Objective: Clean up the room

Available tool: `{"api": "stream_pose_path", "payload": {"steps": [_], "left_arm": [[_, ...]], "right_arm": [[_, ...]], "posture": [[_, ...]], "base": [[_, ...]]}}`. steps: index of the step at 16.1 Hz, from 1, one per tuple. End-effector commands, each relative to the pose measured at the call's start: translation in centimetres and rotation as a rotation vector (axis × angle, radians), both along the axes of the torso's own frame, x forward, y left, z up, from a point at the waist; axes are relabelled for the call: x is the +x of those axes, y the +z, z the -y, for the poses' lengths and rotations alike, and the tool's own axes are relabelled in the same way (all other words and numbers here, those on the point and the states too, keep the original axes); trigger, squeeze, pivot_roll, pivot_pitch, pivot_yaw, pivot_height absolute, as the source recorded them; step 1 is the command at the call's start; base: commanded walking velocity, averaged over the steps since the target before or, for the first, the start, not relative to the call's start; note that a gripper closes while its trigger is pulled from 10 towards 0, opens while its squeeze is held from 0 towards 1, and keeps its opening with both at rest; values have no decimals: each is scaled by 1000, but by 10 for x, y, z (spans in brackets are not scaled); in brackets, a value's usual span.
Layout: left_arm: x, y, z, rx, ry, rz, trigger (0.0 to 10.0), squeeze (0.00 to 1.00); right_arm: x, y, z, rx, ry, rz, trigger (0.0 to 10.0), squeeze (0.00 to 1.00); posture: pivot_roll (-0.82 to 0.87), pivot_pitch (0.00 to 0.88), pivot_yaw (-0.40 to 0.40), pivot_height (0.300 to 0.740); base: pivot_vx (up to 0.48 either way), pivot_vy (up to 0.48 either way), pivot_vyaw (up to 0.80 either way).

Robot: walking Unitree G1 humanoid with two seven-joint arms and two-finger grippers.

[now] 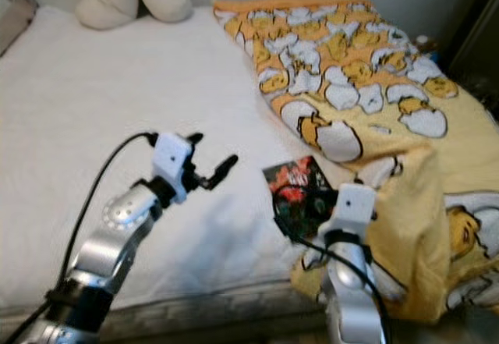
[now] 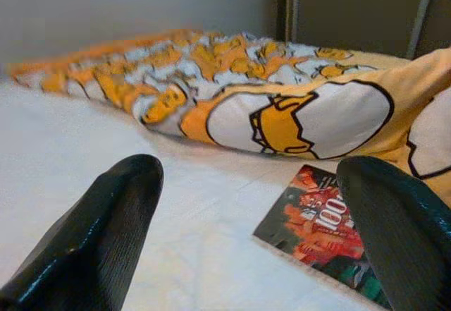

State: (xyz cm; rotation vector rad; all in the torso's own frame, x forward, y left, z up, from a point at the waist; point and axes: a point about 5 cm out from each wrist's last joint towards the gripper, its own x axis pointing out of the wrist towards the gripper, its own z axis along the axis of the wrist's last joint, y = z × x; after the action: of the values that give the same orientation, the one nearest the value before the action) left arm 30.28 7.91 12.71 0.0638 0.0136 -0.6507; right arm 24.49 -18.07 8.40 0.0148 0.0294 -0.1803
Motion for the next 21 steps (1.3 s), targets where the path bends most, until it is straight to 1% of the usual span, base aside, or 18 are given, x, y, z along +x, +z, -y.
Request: {"api": "stream_pose_path", "payload": {"steps": [1, 2, 3, 4, 5, 6, 7, 9, 11, 13, 15, 16, 18, 19, 20, 21], "left_arm": [[3, -10, 4, -33, 1, -121, 10000, 0], [9, -19, 2, -82, 22, -245, 10000, 0], [11, -22, 2, -97, 19, -279, 10000, 0], [14, -22, 1, -99, 15, -278, 10000, 0], [14, -20, 1, -94, 11, -257, 10000, 0], [12, -14, 2, -54, 9, -177, 10000, 0], [10, -8, 4, -39, -5, -110, 10000, 0], [6, 6, 11, -94, -32, -46, 10000, 0], [4, 7, 13, -93, -46, -36, 10000, 0], [2, 3, 14, -80, -51, -41, 10000, 0], [4, 0, 11, -71, -29, -51, 10000, 0], [6, 0, 9, -74, -7, -55, 10000, 0], [10, -3, 5, -77, 38, -85, 10000, 0], [14, -12, -1, -108, 94, -179, 10000, 0], [18, -24, -8, -158, 142, -310, 10000, 0], [18, -34, -11, -180, 156, -386, 10000, 0]], "right_arm": [[-2, 0, 7, -7, -22, -1, 10000, 0], [-3, 2, 8, -10, -26, 4, 10000, 0], [-4, 3, 9, -11, -28, 7, 10000, 0], [-6, 8, 12, -40, -26, 25, 10000, 0], [-8, 9, 14, -56, -24, 29, 10000, 0], [-10, 9, 18, -65, -38, 26, 10000, 0], [-11, 8, 21, -60, -56, 19, 10000, 0], [-9, 8, 18, -53, -58, 22, 10000, 0], [-10, 8, 17, -50, -57, 22, 10000, 0], [-11, 7, 15, -47, -51, 18, 10000, 0], [-12, 8, 14, -50, -45, 21, 10000, 0], [-13, 9, 14, -55, -23, 22, 10000, 0], [-17, 8, 14, -57, 17, 12, 10000, 0], [-21, 7, 14, -49, 67, -8, 10000, 0], [-27, 6, 16, -40, 102, -23, 10000, 0], [-31, 7, 20, -42, 101, -27, 10000, 0]], "posture": [[-94, 0, 28, 714], [-101, 0, 27, 714], [-110, 0, 29, 714], [-122, 0, 33, 714], [-127, 0, 36, 714], [-131, 0, 39, 714], [-133, 0, 41, 714], [-130, 0, 47, 714], [-127, 0, 47, 714], [-123, 0, 47, 714], [-124, 0, 47, 714], [-126, 0, 47, 714], [-129, 0, 46, 714], [-136, 0, 46, 714], [-138, 0, 46, 714], [-143, 0, 45, 714]], "base": [[0, 0, 0], [0, 0, 0], [0, 0, 0], [0, 0, 0], [0, 0, 0], [0, 0, 0], [0, 0, 0], [0, -474, 0], [0, -465, 0], [0, -454, 0], [0, -450, 0], [0, -439, 0], [296, -375, 0], [0, 0, 0], [0, 0, 0], [0, 0, 0]]}}
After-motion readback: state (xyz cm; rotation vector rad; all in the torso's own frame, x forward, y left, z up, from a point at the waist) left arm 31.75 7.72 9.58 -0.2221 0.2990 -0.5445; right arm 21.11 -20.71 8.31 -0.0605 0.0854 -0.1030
